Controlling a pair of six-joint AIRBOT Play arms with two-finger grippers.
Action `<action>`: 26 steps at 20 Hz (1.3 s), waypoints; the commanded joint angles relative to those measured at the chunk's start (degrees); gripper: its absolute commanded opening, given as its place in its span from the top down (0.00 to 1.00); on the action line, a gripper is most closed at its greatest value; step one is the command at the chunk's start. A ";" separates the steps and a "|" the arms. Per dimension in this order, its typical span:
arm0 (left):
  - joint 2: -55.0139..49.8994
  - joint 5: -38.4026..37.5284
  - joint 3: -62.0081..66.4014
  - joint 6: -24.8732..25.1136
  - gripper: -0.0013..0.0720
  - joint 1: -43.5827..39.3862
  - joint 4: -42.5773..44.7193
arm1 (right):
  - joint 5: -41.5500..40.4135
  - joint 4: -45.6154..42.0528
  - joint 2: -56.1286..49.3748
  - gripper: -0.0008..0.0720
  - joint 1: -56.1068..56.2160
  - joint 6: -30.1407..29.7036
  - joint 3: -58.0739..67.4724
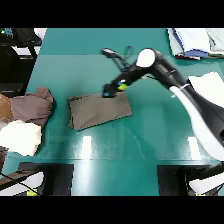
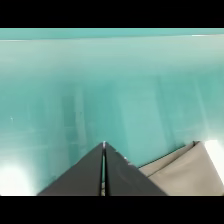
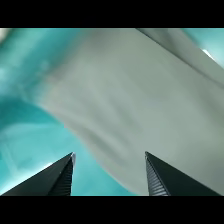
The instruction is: Fold the shirts.
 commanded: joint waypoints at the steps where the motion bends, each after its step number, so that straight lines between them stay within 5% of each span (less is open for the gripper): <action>1: 0.31 -1.16 0.07 -0.02 0.95 0.28 0.11 | 0.00 -2.43 4.59 0.31 -11.82 2.27 -13.44; 4: 0.31 -1.20 0.07 -0.02 0.95 0.28 0.00 | -0.26 2.64 3.34 0.08 -19.67 2.64 -19.98; 13: 0.28 -1.33 0.04 -0.02 0.95 0.24 -1.81 | -1.51 16.02 -12.24 0.16 -13.35 1.22 -11.47; 18: 0.28 -1.46 -0.46 -0.02 0.95 0.24 -3.82 | -2.05 15.26 -16.92 0.86 -7.65 0.74 -3.50; 20: 0.28 -2.10 -1.60 0.00 0.95 0.07 -5.27 | -2.71 15.28 -16.35 0.97 -8.55 0.83 -1.44; 26: -0.07 -1.18 -4.24 1.90 0.95 -10.67 -4.24 | -2.60 8.04 -7.67 0.97 -23.54 5.40 2.58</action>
